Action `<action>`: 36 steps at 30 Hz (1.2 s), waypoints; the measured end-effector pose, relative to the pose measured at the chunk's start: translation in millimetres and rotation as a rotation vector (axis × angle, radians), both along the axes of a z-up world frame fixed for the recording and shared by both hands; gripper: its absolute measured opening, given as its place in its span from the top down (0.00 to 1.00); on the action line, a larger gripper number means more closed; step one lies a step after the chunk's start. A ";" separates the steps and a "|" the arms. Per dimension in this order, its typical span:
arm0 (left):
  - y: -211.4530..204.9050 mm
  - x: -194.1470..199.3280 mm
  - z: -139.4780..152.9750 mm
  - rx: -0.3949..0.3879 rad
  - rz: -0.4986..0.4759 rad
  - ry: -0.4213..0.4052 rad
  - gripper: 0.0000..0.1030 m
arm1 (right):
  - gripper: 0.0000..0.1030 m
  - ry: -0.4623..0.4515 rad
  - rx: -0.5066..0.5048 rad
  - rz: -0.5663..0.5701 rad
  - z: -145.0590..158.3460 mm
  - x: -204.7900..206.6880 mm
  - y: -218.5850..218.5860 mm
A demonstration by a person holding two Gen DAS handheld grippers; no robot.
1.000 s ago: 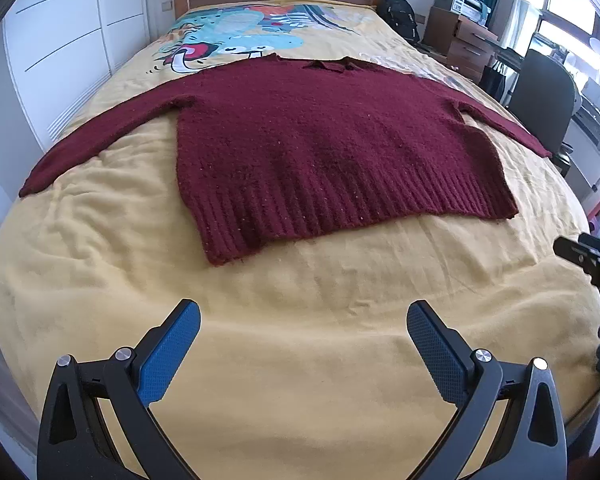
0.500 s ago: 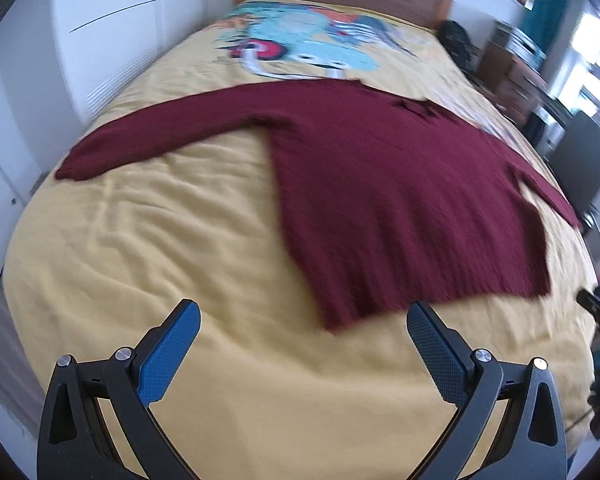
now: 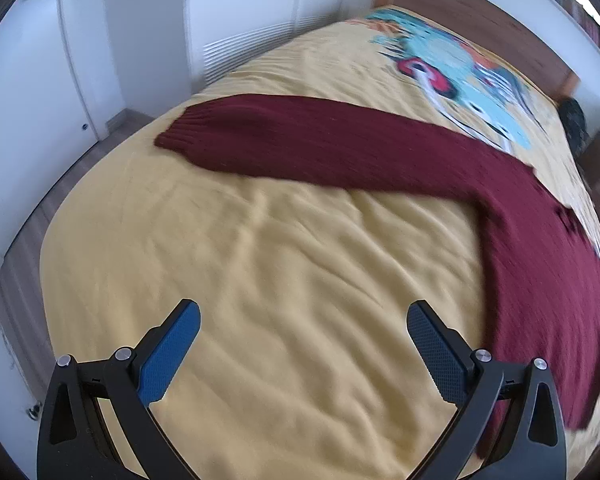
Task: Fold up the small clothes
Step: 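Move the left tool down to the cuff of the nearest sweater sleeve, then close the left tool on the sleeve cuff and lift it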
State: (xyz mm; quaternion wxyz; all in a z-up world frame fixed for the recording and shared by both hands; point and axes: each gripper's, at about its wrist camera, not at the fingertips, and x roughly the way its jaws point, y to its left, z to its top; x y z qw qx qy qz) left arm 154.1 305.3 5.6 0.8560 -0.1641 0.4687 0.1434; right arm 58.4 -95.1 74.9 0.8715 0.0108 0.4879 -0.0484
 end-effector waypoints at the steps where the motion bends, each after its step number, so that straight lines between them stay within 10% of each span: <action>1: 8.1 5.3 -2.5 -0.008 0.013 0.002 0.01 | 0.00 0.003 -0.003 0.000 -1.6 2.8 0.3; 26: 221.1 67.1 -56.0 -0.549 0.423 -0.186 0.14 | 0.00 0.066 -0.037 -0.019 -27.5 22.6 -11.3; 36: 261.5 40.0 -65.0 -0.749 0.488 -0.273 0.68 | 0.00 0.084 -0.032 -0.008 -34.5 20.5 -12.6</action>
